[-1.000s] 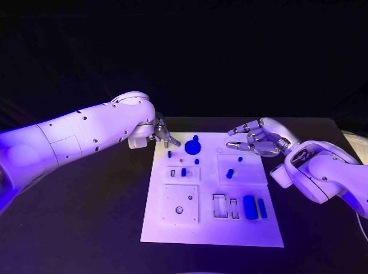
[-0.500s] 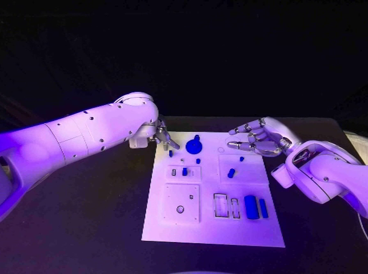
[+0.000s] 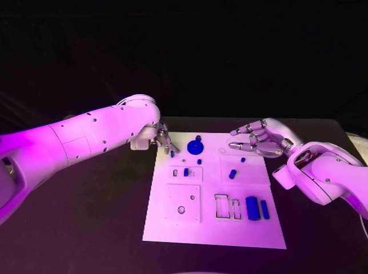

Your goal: Assemble the parts on the task board

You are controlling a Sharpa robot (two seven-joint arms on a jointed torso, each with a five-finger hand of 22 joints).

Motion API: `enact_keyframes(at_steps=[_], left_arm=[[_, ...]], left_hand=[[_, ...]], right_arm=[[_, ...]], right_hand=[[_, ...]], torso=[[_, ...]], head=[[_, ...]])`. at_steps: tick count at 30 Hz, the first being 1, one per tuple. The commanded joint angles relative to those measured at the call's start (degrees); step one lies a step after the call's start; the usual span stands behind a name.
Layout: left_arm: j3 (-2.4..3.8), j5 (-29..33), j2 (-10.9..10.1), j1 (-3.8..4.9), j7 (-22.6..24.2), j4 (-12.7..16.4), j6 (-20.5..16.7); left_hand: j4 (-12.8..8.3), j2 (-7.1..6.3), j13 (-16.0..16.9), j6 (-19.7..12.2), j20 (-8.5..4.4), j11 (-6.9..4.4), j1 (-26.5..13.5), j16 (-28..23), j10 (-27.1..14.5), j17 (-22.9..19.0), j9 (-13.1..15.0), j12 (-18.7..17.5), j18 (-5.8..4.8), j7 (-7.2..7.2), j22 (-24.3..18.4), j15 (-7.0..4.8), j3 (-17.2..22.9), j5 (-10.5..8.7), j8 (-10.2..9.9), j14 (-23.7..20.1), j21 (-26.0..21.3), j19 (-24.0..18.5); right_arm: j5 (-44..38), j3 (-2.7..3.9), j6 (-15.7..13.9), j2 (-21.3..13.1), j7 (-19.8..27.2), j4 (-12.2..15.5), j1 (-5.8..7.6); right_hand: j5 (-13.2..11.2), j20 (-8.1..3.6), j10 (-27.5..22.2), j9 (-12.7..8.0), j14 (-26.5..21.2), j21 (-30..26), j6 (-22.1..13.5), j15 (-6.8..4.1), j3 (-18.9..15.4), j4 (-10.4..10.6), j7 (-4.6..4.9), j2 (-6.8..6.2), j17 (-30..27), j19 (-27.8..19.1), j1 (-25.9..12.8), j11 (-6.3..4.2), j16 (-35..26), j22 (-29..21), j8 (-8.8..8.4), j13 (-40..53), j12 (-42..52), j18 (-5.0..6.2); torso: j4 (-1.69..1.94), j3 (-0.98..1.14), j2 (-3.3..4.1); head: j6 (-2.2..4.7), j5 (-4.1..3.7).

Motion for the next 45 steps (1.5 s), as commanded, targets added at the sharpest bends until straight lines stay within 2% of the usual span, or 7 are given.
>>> enact_keyframes(at_steps=[1, 12, 19, 23, 25, 35, 45], left_arm=[[0.0, 0.7, 0.2, -0.06, -1.5, 0.2, 1.3], [-0.03, 1.6, 0.4, -0.32, -1.2, 0.1, -0.2], [-0.03, 2.8, 0.5, -0.36, -0.5, 0.0, -4.3], [-0.04, 4.0, 0.4, -0.36, 0.0, 0.0, -6.5], [-0.04, 4.5, 0.4, -0.36, 0.1, 0.0, -7.0], [-0.11, 6.5, -1.0, -0.45, 1.1, 1.8, -8.9], [-0.75, 8.5, -5.6, -0.63, 2.1, 8.7, -12.4]], left_hand=[[-0.1, 0.19, 0.0, 0.3, 0.16, -0.13, 1.0, 0.2, 0.4, 15.1, -0.2, 0.3, 0.26, -0.07, 6.3, 0.26, -0.1, 0.33, -0.3, 6.0, 0.3, 0.6], [-0.9, 1.98, 0.0, 0.4, 0.14, -0.18, 4.4, 0.2, 0.4, 15.1, -0.7, 0.4, 0.24, -0.13, 6.5, 0.24, 1.2, 0.46, -0.5, 6.0, 0.3, 0.7], [-6.7, 4.88, -0.7, -1.6, -0.3, -0.59, 14.8, 0.2, -0.5, 15.1, -1.8, -0.5, 0.34, -0.43, 6.3, -0.24, 10.4, 1.09, -1.7, 6.0, -0.1, 0.5], [-7.3, -1.41, -2.6, -1.5, 0.33, 0.16, 12.3, 0.2, -1.2, 15.1, -2.3, -2.4, 0.42, 0.89, 6.3, 0.77, 27.2, 0.94, -1.5, 6.0, -0.3, 0.4], [-7.8, -3.51, -3.1, -1.6, 0.47, 0.19, 9.7, 0.2, -1.0, 15.1, -1.9, -2.6, 0.37, 0.99, 6.4, 0.74, 33.5, 0.81, -0.6, 6.0, -0.4, 0.4], [-11.7, -6.34, -3.2, -1.9, 0.48, 0.23, 6.0, 0.2, -0.5, 15.1, -0.7, -2.5, 0.34, 0.54, 6.7, 0.64, 41.1, 2.72, 1.4, 6.0, -0.4, 0.5], [-14.5, -8.18, -2.5, -0.4, 0.24, -0.2, 3.0, 0.2, 0.6, 15.1, -0.7, -1.6, 0.07, 0.11, 7.8, 0.39, 44.2, 6.93, 2.3, 6.0, 0.4, 1.2]], right_arm=[[-0.5, 0.0, 0.7, 0.1, 0.1, 0.0, -0.04], [-0.5, 0.0, 0.8, 0.1, 0.1, 0.0, -0.05], [-0.5, 0.0, 0.7, 0.1, 0.1, -0.1, -0.06], [-0.5, -0.01, 0.8, 0.2, 0.0, -0.1, -0.08], [-0.5, -0.02, 0.8, 0.2, 0.0, -0.1, -0.1], [-0.5, -0.06, 1.0, 0.1, -0.1, -0.2, -0.27], [-0.5, -0.1, 1.1, 0.0, -0.1, -0.2, -0.34]], right_hand=[[0.2, 0.03, -0.2, 0.1, 3.6, -0.4, 0.5, -0.18, -0.4, 0.0, -0.1, 0.62, 4.0, -0.3, 0.1, -0.15, -0.2, 5.8, 0.18, 0.0, -0.1, 1.12], [0.2, 0.03, -0.2, 0.1, 3.6, -0.4, 0.5, -0.18, -0.4, 0.0, -0.1, 0.62, 4.0, -0.3, 0.1, -0.15, -0.2, 5.8, 0.18, 0.0, -0.1, 1.12], [0.2, 0.03, -0.2, 0.1, 3.6, -0.4, 0.5, -0.18, -0.4, 0.0, -0.1, 0.62, 4.0, -0.3, 0.1, -0.15, -0.2, 5.8, 0.18, 0.0, -0.1, 1.12], [0.2, 0.03, -0.2, 0.1, 3.6, -0.4, 0.5, -0.18, -0.4, 0.0, -0.1, 0.62, 4.0, -0.3, 0.1, -0.15, -0.2, 5.8, 0.18, 0.0, -0.1, 1.12], [0.3, 0.03, -0.1, 0.1, 3.6, -0.4, 0.5, -0.19, -0.4, 0.0, -0.12, 0.67, 4.0, -0.3, 0.1, -0.16, -0.2, 5.8, 0.21, 0.0, -0.1, 1.13], [0.3, 0.02, -0.1, 0.1, 3.6, -0.4, 0.6, -0.2, -0.4, 0.0, -0.13, 0.72, 4.1, -0.3, 0.2, -0.17, -0.2, 5.8, 0.23, 0.0, -0.1, 1.13], [0.3, 0.02, -0.1, 0.1, 3.6, -0.4, 0.6, -0.2, -0.4, 0.0, -0.13, 0.72, 4.1, -0.3, 0.2, -0.17, -0.2, 5.8, 0.23, 0.0, -0.1, 1.13]], torso=[[-0.07, 0.03, 0.03], [-0.02, 0.04, 0.03], [0.03, 0.02, -0.01], [0.0, 0.03, -0.02], [-0.01, 0.05, -0.01], [0.01, 0.07, -0.04], [0.13, 0.13, -0.11]], head=[[-0.07, 0.03], [-0.14, -0.08], [-0.19, -0.17], [-0.19, -0.14], [-0.18, -0.13], [-0.09, -0.13], [-0.11, 0.09]])
